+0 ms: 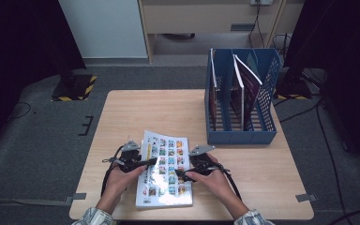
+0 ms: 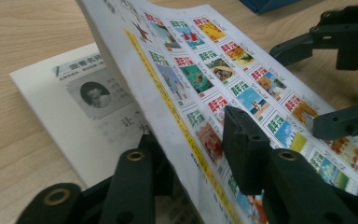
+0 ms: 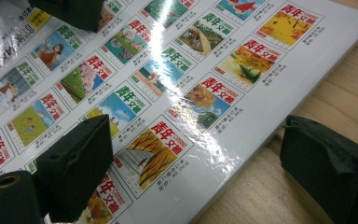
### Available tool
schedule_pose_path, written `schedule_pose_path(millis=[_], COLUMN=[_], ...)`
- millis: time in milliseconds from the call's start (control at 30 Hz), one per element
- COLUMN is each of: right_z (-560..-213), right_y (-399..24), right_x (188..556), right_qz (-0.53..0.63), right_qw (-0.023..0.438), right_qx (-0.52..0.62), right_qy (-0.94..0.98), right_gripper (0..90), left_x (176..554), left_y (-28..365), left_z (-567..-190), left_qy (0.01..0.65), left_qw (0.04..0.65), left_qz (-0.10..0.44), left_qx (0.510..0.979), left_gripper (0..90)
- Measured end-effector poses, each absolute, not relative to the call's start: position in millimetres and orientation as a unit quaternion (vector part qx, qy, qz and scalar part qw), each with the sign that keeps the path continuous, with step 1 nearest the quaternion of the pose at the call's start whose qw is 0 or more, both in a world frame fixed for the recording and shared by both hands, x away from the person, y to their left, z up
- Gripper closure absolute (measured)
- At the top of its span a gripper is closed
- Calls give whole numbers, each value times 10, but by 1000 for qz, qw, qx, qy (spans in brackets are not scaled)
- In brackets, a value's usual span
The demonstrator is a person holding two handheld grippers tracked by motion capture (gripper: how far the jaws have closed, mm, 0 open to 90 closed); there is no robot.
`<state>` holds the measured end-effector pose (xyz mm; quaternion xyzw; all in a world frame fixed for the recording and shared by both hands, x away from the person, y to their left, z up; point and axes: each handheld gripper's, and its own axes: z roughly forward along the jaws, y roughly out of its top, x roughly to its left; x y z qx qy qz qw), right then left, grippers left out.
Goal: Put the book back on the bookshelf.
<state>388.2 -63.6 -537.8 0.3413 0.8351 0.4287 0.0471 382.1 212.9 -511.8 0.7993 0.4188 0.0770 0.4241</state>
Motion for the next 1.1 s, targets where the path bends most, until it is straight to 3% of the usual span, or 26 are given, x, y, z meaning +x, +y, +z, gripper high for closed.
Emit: schedule_pose_path(millis=[167, 333, 400, 467, 567, 600, 667, 833, 967, 1033, 1100], right_z=[-5378, -5378, -5376, -5378, -5379, -5379, -5378, -5377, -5378, -5379, -5379], right_y=[-635, -634, -635, -634, -634, -634, -634, -633, -630, -632, -633], right_x=[3882, 3880, 3879, 3880, 3881, 3880, 3880, 3878, 3868, 3867, 3864], right_qz=[429, 428, 427, 428, 428, 428, 428, 427, 428, 428, 428], right_qw=[48, 48, 48, 48, 49, 49, 48, 48, 48, 48, 48], right_qx=[341, 341, 340, 341, 340, 341, 341, 341, 343, 342, 341], right_qy=[835, 836, 836, 836, 836, 836, 836, 836, 835, 835, 836], right_gripper=[95, 93, 92, 92, 92, 92, 92, 92, 92, 92, 92], left_x=[3771, 3761, 3768, 3774, 3805, 3801, 3788, 3771, 3824, 3844, 3861], left_y=[2081, 2056, 2079, 2090, 2219, 2279, 2377, 2423, 2407, 2411, 2412], left_z=[-5025, -5023, -5015, -5007, -5008, -4988, -4945, -5077, -5156, -5169, -5194], left_qy=[412, 409, 416, 415, 448, 453, 459, 465, 473, 470, 475], left_qw=[435, 425, 417, 382, 376, 379, 382, 373, 368, 376, 381], left_qz=[96, 109, 122, 166, 189, 203, 215, 145, 117, 100, 85], left_qx=[795, 801, 799, 809, 789, 781, 773, 790, 792, 792, 789], left_gripper=[807, 833, 768, 622, 407, 385, 370, 378, 378, 429, 407])
